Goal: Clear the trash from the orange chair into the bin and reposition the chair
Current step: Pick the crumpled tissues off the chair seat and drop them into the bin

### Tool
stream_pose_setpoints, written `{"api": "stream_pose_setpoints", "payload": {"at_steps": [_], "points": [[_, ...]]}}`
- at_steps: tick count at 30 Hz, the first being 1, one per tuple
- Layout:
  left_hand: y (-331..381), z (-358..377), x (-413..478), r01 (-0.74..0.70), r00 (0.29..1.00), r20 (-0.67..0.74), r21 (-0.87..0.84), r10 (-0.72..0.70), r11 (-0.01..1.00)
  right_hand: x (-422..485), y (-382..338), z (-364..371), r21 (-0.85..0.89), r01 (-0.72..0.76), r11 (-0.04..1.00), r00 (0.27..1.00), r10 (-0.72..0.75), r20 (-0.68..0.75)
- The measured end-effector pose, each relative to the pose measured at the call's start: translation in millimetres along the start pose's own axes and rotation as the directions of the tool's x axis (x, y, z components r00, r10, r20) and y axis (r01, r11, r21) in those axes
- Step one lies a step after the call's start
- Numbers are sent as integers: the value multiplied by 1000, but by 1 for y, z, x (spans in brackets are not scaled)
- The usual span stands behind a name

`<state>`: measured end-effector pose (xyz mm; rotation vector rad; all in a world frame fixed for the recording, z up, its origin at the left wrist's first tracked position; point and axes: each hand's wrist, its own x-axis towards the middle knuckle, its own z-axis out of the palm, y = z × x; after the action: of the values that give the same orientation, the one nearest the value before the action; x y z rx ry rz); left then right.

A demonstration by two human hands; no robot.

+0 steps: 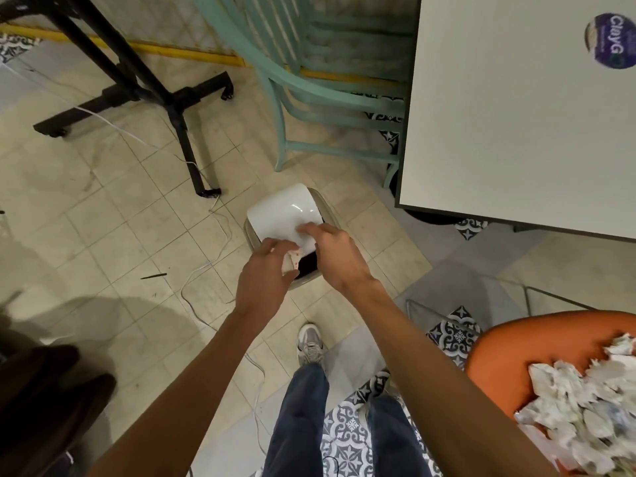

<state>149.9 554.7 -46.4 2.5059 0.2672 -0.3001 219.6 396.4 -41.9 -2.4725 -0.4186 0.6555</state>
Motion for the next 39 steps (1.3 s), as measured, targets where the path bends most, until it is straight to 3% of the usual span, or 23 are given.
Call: {"api": "stream_pose_setpoints", "payload": {"at_steps": [3, 6, 15, 19, 24, 32, 39], "points": [[1, 22, 11, -92, 995, 41, 192, 86, 977, 1, 2, 1, 5, 25, 1000, 1000, -25, 7], [1, 41, 19, -120, 993, 47, 262, 111, 958, -1, 2, 1, 49, 54, 997, 999, -54, -6], [-1, 60, 24, -203, 973, 168, 278, 160, 939, -23, 6, 2, 80, 48, 996, 995, -40, -94], [11, 47, 18, -188, 977, 140, 217, 160, 958, -42, 14, -2, 134, 4, 991, 988, 16, -152], [40, 36, -1, -207, 978, 75, 279, 193, 938, -82, 34, -12, 162, -74, 984, 954, 117, -276], [142, 69, -37, -349, 937, 89, 205, 337, 915, -190, 115, -35, 306, -248, 919, 828, 365, -425], [241, 157, -77, -516, 846, 219, 106, 486, 850, -308, 218, -42, 452, -413, 791, 615, 608, -502]]}}
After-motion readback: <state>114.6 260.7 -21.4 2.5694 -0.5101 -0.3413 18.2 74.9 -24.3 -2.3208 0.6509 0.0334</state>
